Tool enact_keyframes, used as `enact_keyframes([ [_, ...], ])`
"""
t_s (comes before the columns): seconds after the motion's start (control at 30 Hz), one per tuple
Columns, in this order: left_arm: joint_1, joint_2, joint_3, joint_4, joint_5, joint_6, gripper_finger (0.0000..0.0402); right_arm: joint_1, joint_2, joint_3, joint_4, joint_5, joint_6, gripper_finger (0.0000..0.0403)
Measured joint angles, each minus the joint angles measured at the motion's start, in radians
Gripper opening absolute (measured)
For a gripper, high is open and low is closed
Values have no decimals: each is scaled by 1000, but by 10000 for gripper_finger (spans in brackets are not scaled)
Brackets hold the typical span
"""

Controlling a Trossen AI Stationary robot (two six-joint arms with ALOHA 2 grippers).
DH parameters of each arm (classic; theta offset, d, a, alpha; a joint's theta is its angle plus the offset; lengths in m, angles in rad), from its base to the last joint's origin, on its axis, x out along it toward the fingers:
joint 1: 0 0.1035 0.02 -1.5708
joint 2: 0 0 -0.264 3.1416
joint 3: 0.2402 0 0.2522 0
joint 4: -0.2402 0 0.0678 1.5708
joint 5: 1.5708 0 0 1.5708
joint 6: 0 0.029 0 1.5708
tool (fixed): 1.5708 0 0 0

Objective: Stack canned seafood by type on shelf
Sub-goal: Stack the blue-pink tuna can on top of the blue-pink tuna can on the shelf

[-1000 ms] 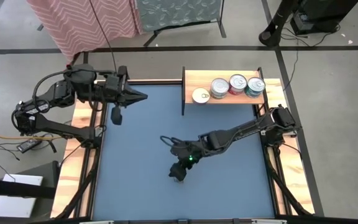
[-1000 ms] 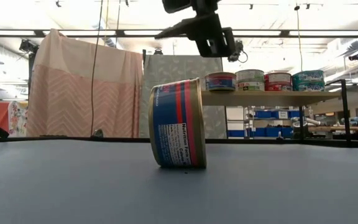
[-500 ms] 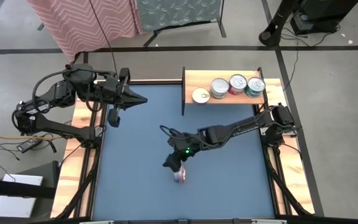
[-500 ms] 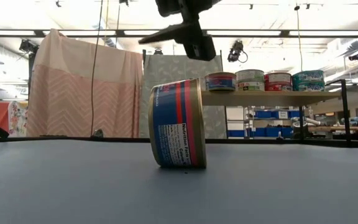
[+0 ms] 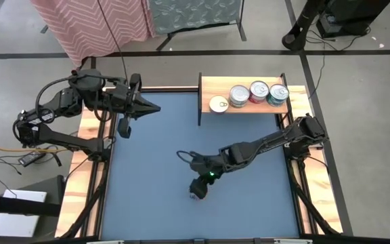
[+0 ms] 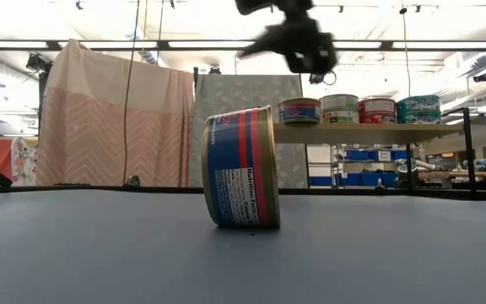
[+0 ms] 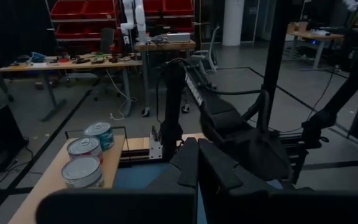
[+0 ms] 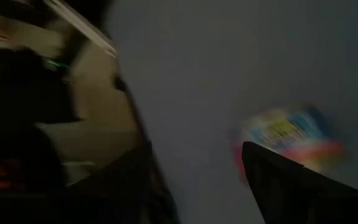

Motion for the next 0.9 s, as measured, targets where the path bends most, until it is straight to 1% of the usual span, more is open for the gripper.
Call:
enact_keyframes([
  [0.07, 0, 0, 0, -1, -3, 2, 8, 18, -5, 0, -79, 30, -9, 261],
  [0.13, 0, 0, 0, -1, -4, 4, 8, 36, -5, 0, -112, 62, -12, 261],
  [0.3, 0, 0, 0, -21, -4, 5, 8, 62, -4, 0, -160, 126, 9, 261],
  [0.5, 0, 0, 0, -32, -5, 5, 8, 75, -4, 0, -188, 248, 84, 261],
  [0.63, 0, 0, 0, -48, -3, 11, 8, 79, -4, 0, -193, 260, 93, 260],
  [0.73, 0, 0, 2, -154, 39, 66, 8, 78, -15, 0, -198, 271, 80, 255],
  [0.8, -5, 0, 0, -245, 59, 111, 8, 66, -45, 5, -216, 323, 72, 249],
  [0.9, -20, 0, -19, -295, 52, 153, 8, 36, -118, 62, -285, 499, -1, 237],
])
